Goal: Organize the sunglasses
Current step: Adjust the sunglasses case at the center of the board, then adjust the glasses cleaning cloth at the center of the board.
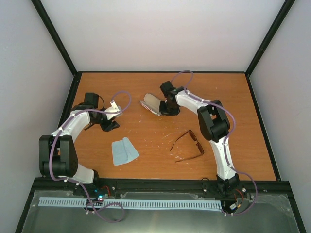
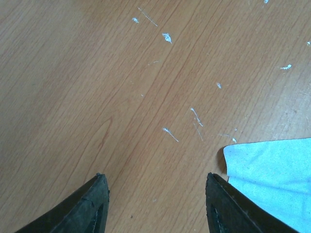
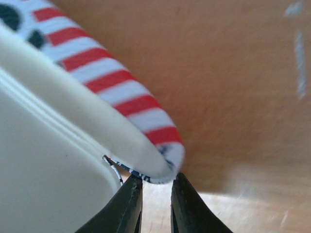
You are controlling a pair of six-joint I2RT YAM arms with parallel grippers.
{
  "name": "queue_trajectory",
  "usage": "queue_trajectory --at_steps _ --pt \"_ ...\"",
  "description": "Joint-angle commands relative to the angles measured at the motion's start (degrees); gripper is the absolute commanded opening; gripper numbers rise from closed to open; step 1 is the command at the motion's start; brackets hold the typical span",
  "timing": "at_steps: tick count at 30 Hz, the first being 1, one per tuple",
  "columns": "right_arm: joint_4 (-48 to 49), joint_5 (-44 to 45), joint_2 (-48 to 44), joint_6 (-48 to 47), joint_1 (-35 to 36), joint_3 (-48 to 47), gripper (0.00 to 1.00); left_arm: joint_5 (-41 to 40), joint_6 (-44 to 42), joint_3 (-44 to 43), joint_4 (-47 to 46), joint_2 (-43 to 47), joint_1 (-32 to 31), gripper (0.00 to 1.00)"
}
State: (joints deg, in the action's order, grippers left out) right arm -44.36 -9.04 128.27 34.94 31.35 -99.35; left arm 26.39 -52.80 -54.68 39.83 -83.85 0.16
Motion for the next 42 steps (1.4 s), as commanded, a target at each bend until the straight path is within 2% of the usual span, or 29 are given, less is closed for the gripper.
queue_trajectory --at_steps 1,9,12,16,20,22,24,27,30,33,36,42 --pt "-3.92 2.85 3.17 -2.47 -2.51 -5.27 0.17 1.19 1.53 0.39 -1.60 0.83 0.36 0.56" --pt "-7.51 7.05 5.12 -5.12 -6.12 -12.27 0.18 1.30 3.65 -1.15 -3.42 -1.03 0.39 0.68" --pt "-9.23 8.66 2.59 -5.87 -6.33 -13.97 0.19 1.37 3.92 -1.65 -3.98 -1.53 0.36 0.69" --pt "-6.15 3.95 -3.25 -6.55 -4.46 -12.63 0.17 1.28 4.34 -2.45 -4.82 -2.72 0.36 0.68" --pt "-7.58 2.28 -3.68 -6.49 -0.87 -15.17 0.12 1.23 5.13 -3.81 -5.40 -4.09 0.36 0.67" --pt "-6.00 0.87 -5.56 -5.39 0.17 -12.50 0.13 1.09 4.08 -4.10 -4.71 -4.75 0.43 0.67" --pt "-5.27 -2.23 -8.19 -5.33 1.28 -9.19 0.20 0.88 0.58 -3.44 -3.08 -4.59 0.92 0.67" --pt "-9.99 -7.23 -10.66 -7.64 4.20 -6.74 0.28 -0.58 -4.18 -1.45 -2.40 -3.40 2.37 0.66" --pt "-17.09 -9.34 -11.98 -9.35 7.64 -4.48 0.29 -0.95 -6.46 -1.60 -1.08 -3.48 3.00 0.64" --pt "-19.72 -12.97 -13.98 -8.72 10.17 0.24 0.30 -1.48 -6.14 -1.78 -1.61 -3.56 3.00 0.63" --pt "-21.44 -13.60 -14.55 -7.98 13.35 2.95 0.33 -4.58 -3.05 -1.18 -5.21 -3.17 3.95 0.63" --pt "-19.82 -13.83 -13.06 -0.90 20.01 3.07 0.35 -7.27 9.08 -1.00 -12.02 -1.03 9.13 0.63"
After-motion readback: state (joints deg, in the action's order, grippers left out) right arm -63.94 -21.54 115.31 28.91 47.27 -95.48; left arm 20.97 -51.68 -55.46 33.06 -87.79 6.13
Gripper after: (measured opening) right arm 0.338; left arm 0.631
